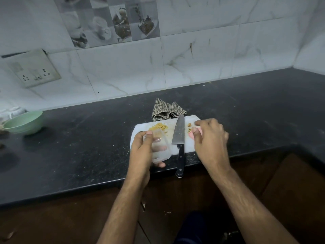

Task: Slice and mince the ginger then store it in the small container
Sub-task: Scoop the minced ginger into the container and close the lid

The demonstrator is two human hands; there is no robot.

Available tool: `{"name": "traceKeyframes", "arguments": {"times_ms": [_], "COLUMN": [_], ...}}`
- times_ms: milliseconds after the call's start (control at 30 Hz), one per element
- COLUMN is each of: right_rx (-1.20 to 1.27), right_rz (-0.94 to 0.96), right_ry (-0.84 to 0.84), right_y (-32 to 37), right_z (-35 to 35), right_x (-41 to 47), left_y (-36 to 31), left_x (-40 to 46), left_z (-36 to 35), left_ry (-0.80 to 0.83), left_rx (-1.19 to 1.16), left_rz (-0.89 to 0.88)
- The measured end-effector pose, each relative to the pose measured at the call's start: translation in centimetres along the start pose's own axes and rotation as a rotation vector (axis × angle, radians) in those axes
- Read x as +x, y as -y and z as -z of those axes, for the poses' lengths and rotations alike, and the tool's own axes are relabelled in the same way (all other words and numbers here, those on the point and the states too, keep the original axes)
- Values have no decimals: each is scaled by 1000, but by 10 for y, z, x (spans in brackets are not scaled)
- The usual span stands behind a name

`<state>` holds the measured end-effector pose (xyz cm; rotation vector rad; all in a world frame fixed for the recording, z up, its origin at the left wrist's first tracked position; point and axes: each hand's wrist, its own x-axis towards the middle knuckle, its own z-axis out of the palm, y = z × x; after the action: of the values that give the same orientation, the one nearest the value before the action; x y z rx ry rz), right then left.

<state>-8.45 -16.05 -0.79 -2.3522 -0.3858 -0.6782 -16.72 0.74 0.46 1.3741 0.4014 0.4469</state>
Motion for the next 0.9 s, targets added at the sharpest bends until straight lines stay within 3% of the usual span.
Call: {"name": "traceKeyframes", "arguments": {"times_ms": [67,133,233,333,533,700,900], "right_rx": [263,337,131,-49,-26,72,239], "right_rz": [166,362,534,607,577,524,462], "right_ry": [41,170,395,464,624,663,537], "right_y": [24,47,66,70,86,91,91], "right_z": [10,15,4,-7,-17,-24,-30], "right_x": [-5,-12,-21,-25,-21,-9,8], "left_y": [-1,-2,-4,-7,-10,1,7], "left_x": [-2,-3,-1,5,9,22,45], "left_z": [-4,-5,4,21,57,76,74], "left_ry": [1,-1,20,62,387,502,365], "left_rx": [5,-18,-57,-127,-134,-113,-106], "left_rz": [-8,8,5,73,94,13,-136]}}
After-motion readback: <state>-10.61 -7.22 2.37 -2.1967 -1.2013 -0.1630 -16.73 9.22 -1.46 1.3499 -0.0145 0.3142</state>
